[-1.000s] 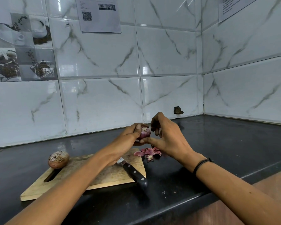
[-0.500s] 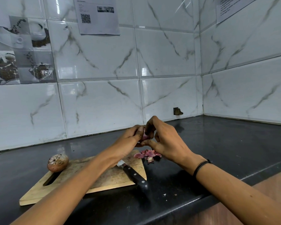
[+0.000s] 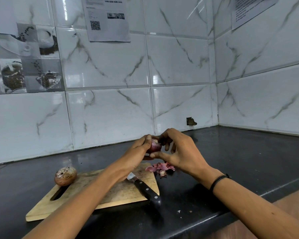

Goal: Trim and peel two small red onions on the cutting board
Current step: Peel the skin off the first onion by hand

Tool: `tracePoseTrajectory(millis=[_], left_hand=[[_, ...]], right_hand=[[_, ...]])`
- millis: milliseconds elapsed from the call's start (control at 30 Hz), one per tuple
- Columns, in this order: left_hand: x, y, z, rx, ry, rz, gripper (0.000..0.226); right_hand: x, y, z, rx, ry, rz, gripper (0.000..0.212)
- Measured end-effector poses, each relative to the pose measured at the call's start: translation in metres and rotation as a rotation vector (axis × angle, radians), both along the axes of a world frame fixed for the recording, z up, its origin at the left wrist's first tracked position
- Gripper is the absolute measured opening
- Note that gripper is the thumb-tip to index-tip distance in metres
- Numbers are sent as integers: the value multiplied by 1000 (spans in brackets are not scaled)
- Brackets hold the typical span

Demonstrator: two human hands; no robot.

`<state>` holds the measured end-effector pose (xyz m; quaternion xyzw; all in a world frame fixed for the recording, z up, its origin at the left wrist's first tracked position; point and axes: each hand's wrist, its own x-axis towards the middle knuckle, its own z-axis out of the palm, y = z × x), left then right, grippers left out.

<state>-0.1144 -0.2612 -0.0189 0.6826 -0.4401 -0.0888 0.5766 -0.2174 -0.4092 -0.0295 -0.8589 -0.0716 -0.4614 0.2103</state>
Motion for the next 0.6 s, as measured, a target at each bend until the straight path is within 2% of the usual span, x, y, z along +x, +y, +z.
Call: tracePoseTrajectory(millis=[267, 600], left_hand=[[4, 6, 5, 36, -125, 66, 38], [2, 11, 8, 101, -194, 41, 34]], right_hand=[[-3, 3, 0, -28, -8, 35, 19], [-5, 4, 0, -22, 42, 93, 6]])
